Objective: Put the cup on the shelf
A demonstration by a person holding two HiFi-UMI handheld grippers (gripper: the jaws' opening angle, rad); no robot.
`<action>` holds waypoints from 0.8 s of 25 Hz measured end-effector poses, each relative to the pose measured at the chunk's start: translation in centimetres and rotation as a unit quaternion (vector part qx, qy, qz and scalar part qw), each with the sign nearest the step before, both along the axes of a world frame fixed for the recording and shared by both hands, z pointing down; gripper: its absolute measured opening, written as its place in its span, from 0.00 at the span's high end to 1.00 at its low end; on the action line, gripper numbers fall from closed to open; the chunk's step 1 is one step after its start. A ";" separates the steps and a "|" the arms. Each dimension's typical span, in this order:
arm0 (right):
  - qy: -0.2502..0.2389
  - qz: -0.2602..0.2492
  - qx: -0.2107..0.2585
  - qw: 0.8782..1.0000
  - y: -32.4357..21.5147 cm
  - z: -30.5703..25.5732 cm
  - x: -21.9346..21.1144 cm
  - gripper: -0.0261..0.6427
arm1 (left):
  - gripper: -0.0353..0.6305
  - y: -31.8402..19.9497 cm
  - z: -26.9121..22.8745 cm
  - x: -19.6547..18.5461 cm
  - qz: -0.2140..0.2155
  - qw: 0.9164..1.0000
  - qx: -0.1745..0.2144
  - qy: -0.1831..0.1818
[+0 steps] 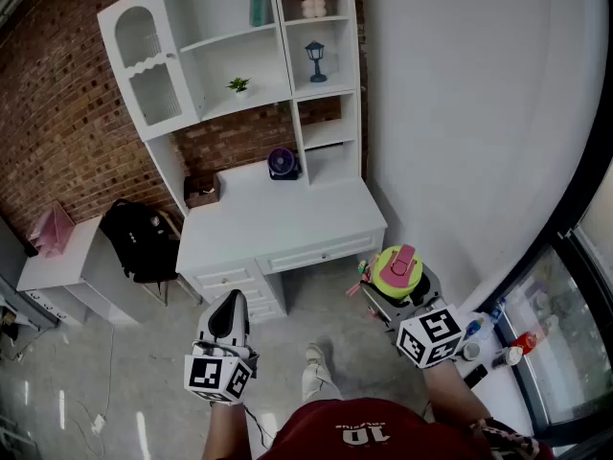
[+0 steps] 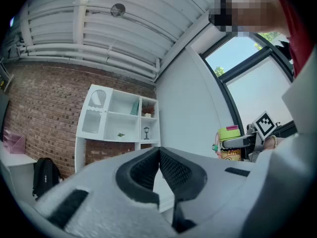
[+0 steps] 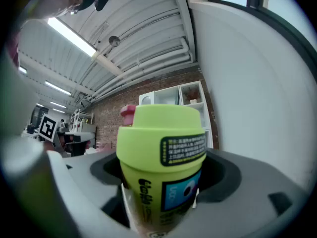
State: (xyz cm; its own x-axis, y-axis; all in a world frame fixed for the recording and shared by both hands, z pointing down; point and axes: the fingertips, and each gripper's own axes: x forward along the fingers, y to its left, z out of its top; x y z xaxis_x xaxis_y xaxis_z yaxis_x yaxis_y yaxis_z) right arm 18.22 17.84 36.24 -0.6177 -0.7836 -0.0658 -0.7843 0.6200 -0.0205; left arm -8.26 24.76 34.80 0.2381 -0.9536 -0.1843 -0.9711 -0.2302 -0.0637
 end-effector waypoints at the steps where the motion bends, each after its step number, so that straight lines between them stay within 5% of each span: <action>1: -0.006 0.000 -0.007 1.000 0.4 0.1 0.2 0.35 | 0.95 0.3 0.1 0.2 0.002 1.000 -0.003 -0.001; 20: -0.013 -0.015 0.000 1.000 4.0 0.2 1.7 0.34 | 0.95 2.5 0.8 3.8 0.024 0.999 -0.026 -0.025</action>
State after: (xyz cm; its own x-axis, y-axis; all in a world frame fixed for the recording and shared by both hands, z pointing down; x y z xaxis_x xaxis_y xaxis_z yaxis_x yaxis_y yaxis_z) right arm 19.92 21.84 36.46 -0.6396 -0.7643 -0.0818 -0.7642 0.6437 -0.0398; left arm -4.46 27.31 35.63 0.2916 -0.9487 -0.1220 -0.9547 -0.2806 -0.0993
